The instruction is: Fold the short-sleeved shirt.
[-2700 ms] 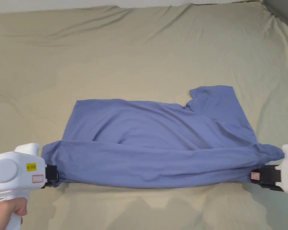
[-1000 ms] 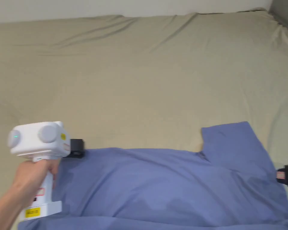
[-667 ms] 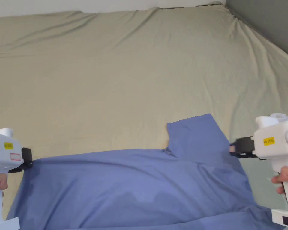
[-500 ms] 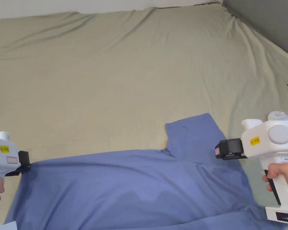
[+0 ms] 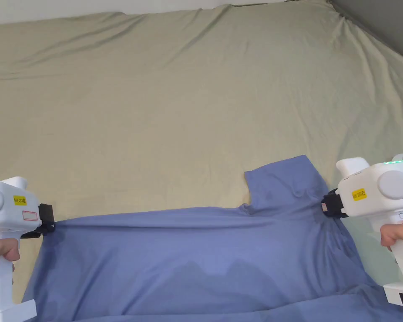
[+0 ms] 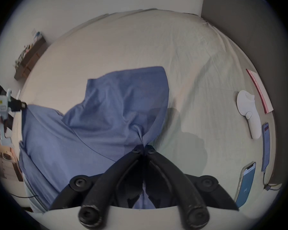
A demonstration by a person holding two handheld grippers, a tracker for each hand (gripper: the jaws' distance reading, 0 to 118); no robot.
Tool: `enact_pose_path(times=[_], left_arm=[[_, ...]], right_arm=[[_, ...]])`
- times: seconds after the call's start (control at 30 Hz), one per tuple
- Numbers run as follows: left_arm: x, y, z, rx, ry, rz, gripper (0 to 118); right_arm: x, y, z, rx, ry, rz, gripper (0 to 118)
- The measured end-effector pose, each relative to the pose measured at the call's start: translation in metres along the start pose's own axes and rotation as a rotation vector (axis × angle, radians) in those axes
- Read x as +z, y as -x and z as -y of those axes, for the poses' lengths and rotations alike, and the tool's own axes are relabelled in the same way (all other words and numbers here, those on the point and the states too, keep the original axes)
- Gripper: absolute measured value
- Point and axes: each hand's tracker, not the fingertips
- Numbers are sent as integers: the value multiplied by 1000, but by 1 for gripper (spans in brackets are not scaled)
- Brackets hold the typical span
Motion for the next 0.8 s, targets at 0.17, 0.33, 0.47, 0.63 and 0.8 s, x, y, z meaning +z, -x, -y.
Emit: enact_pose_path(times=[0.17,0.33,0.47,0.63,0.8], left_arm=[[23,10,10,1,-25,22,0],[70,20,43,18,-106,60,0],[99,43,72,5,-137,83,0],[139,63,120,27,-197,114,0],[171,77,177,6,-226,139,0]], right_arm=[[42,-7,8,-48,-52,-43,0],[78,-10,29,-73,-126,-71,0],[106,-6,53,-50,-176,-88,0],[146,3,97,-18,-242,-94,0],[164,2,160,-8,-311,-64,0]])
